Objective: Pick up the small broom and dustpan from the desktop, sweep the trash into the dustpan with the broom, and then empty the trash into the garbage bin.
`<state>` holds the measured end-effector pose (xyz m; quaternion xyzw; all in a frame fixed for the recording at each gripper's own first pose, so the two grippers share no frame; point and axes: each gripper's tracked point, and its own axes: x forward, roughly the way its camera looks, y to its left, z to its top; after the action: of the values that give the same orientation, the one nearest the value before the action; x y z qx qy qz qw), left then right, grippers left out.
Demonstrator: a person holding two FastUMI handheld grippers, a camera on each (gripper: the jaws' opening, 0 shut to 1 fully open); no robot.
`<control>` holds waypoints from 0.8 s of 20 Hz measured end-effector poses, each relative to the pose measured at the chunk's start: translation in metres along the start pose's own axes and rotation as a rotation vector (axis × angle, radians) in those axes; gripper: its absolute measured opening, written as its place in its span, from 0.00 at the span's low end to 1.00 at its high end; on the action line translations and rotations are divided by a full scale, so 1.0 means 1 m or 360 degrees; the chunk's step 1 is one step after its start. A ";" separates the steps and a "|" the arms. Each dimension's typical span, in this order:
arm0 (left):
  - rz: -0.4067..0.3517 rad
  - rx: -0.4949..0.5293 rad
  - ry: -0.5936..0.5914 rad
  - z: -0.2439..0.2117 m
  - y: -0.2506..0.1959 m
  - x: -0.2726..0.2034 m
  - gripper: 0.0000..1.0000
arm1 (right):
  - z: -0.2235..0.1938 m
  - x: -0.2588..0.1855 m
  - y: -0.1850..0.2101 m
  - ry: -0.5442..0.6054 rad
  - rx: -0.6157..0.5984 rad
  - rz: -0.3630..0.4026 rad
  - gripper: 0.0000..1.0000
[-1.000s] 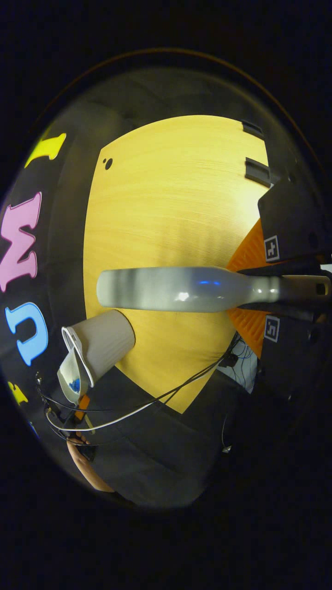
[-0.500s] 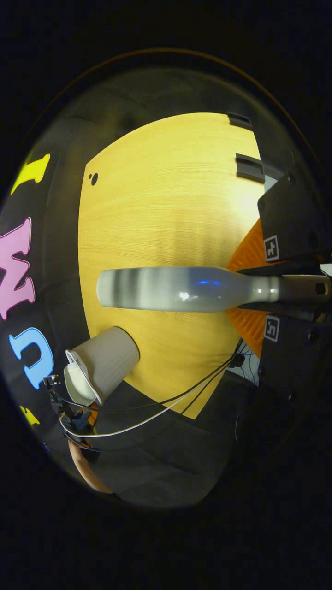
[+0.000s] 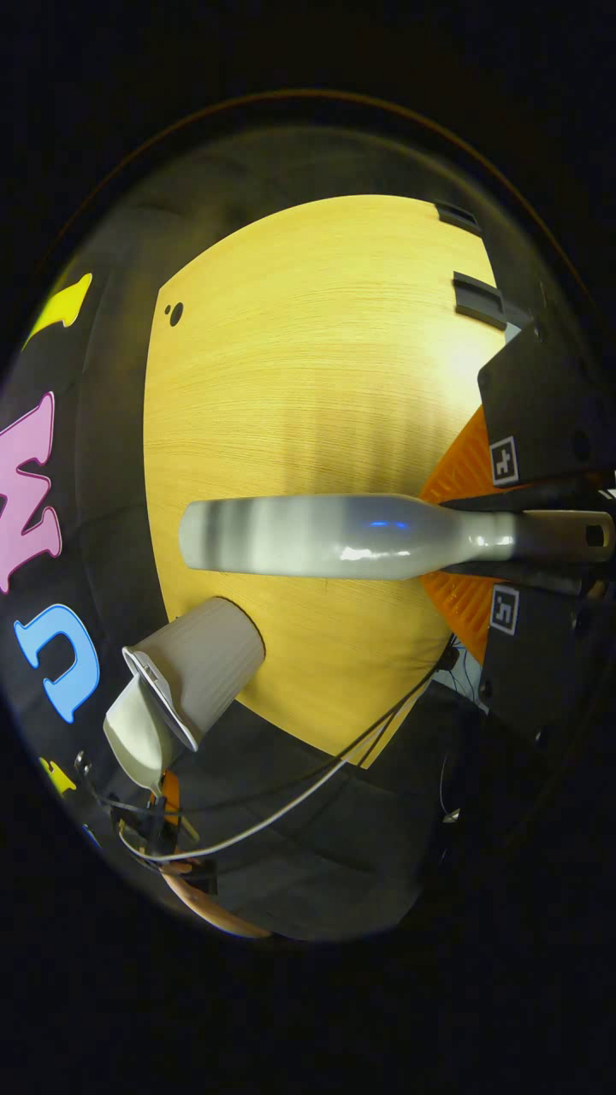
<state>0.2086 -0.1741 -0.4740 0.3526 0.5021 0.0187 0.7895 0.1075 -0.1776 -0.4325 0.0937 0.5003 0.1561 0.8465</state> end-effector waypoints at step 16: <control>-0.0809 -0.0624 -0.0533 0.053 -0.195 0.001 0.30 | 0.014 0.044 -0.025 0.0184 0.0088 -0.0089 0.28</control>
<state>0.1884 -0.3485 -0.5733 0.0565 0.4242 -0.1401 0.8929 0.1440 -0.1849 -0.4700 0.0938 0.5550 0.1238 0.8172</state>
